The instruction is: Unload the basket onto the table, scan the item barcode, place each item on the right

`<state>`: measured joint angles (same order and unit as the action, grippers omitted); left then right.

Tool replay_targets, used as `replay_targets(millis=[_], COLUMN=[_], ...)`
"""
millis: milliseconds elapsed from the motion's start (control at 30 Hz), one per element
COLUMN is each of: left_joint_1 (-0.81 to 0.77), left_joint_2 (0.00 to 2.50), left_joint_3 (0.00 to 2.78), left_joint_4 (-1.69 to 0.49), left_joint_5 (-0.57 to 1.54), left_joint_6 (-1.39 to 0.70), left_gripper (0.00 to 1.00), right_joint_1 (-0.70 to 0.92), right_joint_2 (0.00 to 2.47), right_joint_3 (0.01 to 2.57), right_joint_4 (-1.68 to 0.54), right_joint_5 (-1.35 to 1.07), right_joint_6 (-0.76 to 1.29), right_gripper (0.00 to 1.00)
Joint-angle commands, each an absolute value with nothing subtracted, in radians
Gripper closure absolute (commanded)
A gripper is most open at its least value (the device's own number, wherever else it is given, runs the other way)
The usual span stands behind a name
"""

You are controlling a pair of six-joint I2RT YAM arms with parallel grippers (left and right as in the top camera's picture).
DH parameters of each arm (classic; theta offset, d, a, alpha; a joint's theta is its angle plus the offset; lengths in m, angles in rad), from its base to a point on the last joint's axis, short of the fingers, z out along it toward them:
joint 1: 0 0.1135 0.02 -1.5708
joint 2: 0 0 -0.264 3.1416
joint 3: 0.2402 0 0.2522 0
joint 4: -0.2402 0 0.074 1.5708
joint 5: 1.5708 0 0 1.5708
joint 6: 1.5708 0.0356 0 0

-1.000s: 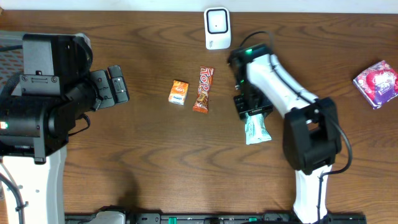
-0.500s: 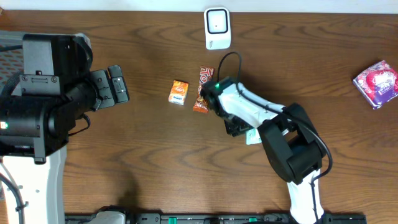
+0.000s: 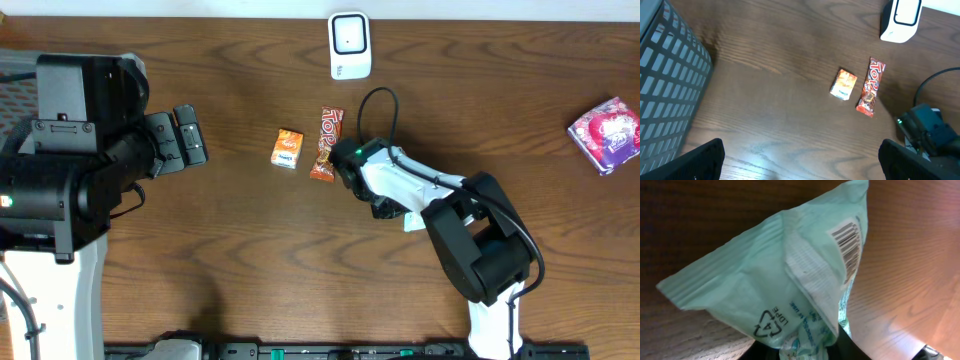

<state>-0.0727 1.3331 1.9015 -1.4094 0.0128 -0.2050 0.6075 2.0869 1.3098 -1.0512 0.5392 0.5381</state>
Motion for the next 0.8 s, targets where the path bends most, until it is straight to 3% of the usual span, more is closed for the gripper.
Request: replay_targets(millis=[0,233,467,767], left_joint_1=[-0.068,-0.068,-0.068,-0.068], left_joint_2=[1.333,1.333,1.333,1.333], left_joint_3=[1.904,1.904,1.904,1.904], left_joint_4=[-1.41,-1.41,-1.41,-1.41], left_joint_5=[0.007,0.007,0.007,0.007], left_joint_6=[-0.196,-0.196,-0.196,-0.196], left_gripper=[0.02,0.02,0.02,0.02], right_joint_1=[0.557,0.447,0.289,0.14], right_joint_2=[2.149,2.149,2.149,2.151], right_joint_3=[1.286,1.431,1.608,1.501], right_joint_4=[-1.007,-1.111,-1.163,-1.016], right_joint_5=[0.257,-0.104,-0.714,-1.229], right_joint_6=[0.471,0.284,-0.009,-0.129], right_gripper=[0.98,0.99,0.99,0.99])
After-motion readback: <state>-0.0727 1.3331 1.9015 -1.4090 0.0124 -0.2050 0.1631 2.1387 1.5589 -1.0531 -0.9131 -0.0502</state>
